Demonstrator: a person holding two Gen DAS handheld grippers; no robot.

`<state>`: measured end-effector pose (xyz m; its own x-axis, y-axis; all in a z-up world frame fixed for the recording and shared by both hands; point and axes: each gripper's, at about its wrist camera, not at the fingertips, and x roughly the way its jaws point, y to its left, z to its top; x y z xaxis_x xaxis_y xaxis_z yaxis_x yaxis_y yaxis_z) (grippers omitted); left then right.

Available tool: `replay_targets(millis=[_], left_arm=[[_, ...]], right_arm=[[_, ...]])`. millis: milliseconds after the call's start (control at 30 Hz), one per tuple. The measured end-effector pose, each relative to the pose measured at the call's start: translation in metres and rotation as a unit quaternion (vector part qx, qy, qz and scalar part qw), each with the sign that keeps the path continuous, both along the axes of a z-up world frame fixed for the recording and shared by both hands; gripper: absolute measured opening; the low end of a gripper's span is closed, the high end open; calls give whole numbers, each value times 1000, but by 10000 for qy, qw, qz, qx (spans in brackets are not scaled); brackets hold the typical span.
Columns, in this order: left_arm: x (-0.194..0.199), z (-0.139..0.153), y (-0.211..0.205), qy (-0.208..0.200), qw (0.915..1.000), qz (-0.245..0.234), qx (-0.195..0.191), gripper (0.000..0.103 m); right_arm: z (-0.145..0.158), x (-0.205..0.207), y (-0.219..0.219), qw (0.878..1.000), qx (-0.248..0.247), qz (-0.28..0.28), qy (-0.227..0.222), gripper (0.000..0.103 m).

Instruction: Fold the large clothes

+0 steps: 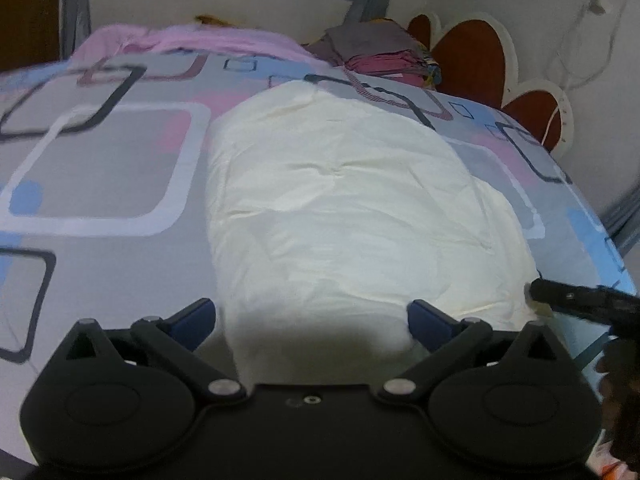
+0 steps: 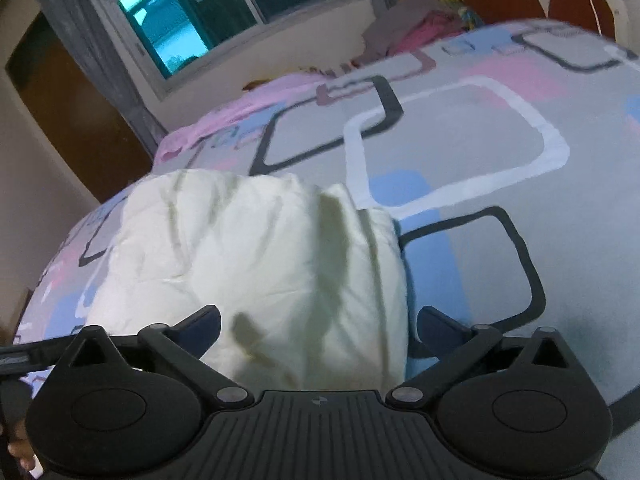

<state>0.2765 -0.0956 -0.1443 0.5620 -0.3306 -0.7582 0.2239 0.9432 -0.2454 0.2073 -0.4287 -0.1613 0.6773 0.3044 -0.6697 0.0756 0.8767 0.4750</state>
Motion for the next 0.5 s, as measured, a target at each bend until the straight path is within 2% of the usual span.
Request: replay_targets(millis=[100, 200, 233, 333, 367, 400, 467, 500], left_arm=[[8, -9, 5, 188, 9995, -15, -261, 103], [20, -25, 12, 544, 9957, 73, -748, 103], [24, -31, 15, 681, 9930, 122, -959, 103], [28, -42, 18, 814, 9890, 149, -1227, 102], [28, -42, 17, 793, 9891, 139, -1231, 101], [27, -42, 16, 775, 9893, 134, -1232, 98], [26, -41, 16, 752, 9888, 184, -1275, 94], [25, -39, 16, 732, 9886, 211, -1299, 89]], right_arm=[[-19, 19, -9, 9979, 538, 2, 352, 103], [-37, 28, -16, 9898, 1285, -7, 607, 103], [-38, 29, -16, 9895, 1337, 35, 553, 103], [-37, 35, -14, 9887, 1384, 273, 510, 101], [-38, 36, -14, 9861, 1528, 400, 511, 85], [-42, 38, -13, 9815, 1764, 468, 578, 74], [-44, 40, -13, 9780, 1912, 559, 617, 68], [-44, 41, -14, 9759, 2007, 581, 623, 60]])
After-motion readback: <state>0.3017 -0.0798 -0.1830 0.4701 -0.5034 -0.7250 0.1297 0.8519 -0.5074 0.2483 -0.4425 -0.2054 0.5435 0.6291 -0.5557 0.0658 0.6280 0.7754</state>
